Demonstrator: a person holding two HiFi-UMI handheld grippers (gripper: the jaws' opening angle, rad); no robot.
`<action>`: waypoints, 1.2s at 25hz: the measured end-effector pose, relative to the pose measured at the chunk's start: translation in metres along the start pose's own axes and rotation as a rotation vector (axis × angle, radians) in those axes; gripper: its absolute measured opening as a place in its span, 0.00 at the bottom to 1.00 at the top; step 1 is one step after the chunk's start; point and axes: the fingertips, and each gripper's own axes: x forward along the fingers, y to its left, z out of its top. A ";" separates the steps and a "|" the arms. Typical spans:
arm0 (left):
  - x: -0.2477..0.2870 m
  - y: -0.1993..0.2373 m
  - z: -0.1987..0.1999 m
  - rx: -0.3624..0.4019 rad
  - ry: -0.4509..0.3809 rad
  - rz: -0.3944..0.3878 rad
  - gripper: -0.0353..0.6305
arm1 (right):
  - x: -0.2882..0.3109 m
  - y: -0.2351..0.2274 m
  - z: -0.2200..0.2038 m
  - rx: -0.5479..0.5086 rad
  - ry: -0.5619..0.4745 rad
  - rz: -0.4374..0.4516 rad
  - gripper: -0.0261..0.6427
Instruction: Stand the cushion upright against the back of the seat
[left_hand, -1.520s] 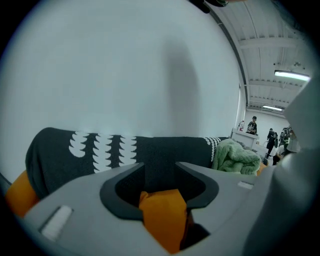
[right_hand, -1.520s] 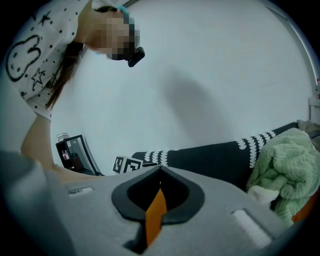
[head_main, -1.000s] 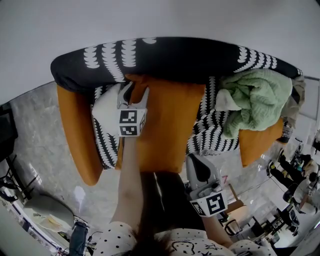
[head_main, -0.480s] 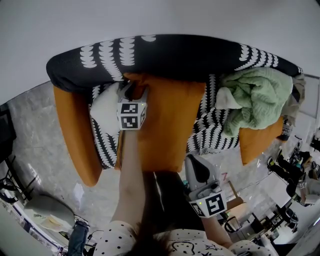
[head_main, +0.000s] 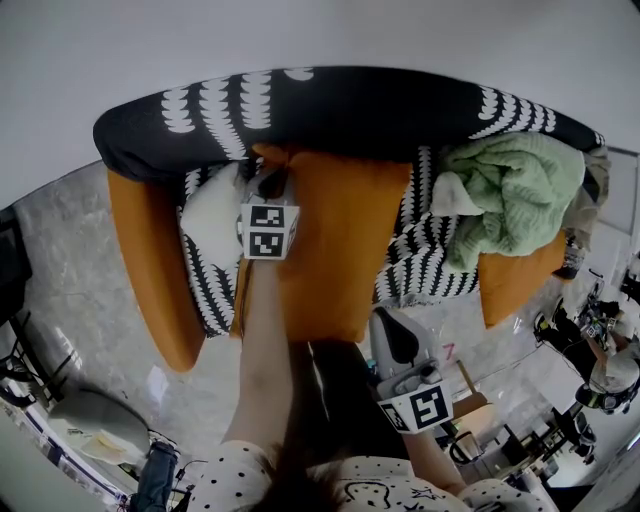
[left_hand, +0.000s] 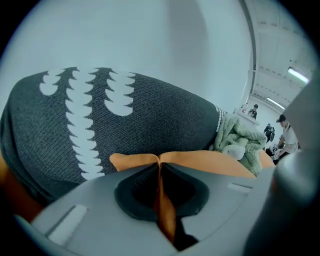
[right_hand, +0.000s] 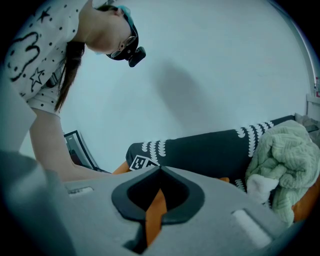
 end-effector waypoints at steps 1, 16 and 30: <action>-0.003 -0.002 0.001 -0.009 -0.005 -0.004 0.08 | -0.001 0.000 0.000 0.000 0.000 -0.001 0.03; -0.047 -0.009 0.045 0.025 -0.126 0.020 0.07 | -0.006 0.007 0.014 -0.030 -0.028 0.018 0.03; -0.111 -0.045 0.123 0.085 -0.365 -0.011 0.07 | -0.015 0.019 0.023 -0.051 -0.065 0.029 0.03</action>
